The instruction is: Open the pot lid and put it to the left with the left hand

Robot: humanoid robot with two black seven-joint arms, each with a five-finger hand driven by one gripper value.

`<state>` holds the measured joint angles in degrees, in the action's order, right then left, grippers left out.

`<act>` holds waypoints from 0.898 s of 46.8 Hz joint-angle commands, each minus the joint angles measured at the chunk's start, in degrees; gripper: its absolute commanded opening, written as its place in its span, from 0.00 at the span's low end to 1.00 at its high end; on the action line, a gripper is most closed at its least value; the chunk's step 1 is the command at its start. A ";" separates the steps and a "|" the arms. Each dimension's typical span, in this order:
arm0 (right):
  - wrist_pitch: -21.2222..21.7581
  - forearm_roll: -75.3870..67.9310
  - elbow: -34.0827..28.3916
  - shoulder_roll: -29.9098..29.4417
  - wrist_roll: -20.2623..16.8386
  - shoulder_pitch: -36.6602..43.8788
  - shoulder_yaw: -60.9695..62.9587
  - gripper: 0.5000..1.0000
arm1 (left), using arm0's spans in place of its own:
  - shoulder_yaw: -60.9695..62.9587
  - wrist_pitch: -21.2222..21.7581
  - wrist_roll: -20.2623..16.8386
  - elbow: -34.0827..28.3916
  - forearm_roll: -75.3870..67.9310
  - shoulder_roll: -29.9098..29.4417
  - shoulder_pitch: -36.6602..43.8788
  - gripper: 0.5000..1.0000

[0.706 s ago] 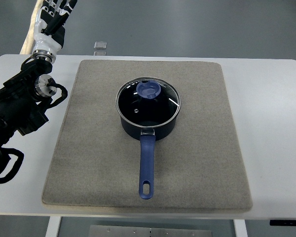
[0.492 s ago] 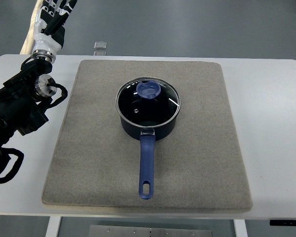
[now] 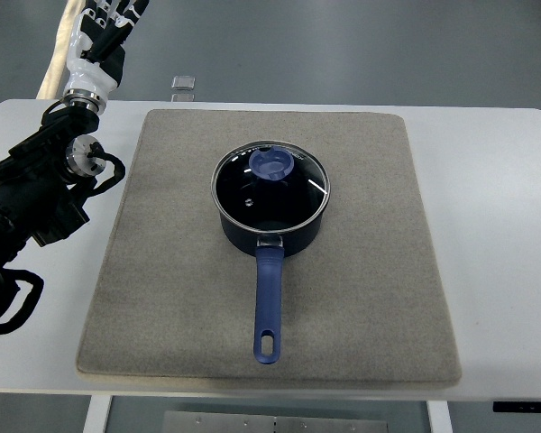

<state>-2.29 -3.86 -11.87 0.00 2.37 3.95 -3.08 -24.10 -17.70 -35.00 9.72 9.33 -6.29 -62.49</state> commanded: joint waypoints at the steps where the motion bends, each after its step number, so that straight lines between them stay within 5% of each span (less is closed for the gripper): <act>1: 0.00 0.08 0.00 0.00 0.00 0.00 0.00 0.83 | -0.07 -0.84 0.00 -0.05 -3.26 -0.83 -0.35 0.98; 18: 0.00 -0.01 0.00 0.00 0.00 0.00 0.00 0.83 | 0.46 -7.34 0.00 1.09 -24.52 -2.76 -4.57 0.98; 42: 0.00 -0.01 0.00 0.00 0.00 0.00 0.00 0.83 | 0.37 -7.52 0.00 13.66 -41.31 -8.21 -8.61 0.98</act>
<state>-2.29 -3.86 -11.86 0.00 2.37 3.95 -3.08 -23.66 -25.24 -35.00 22.79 -28.70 -14.47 -70.91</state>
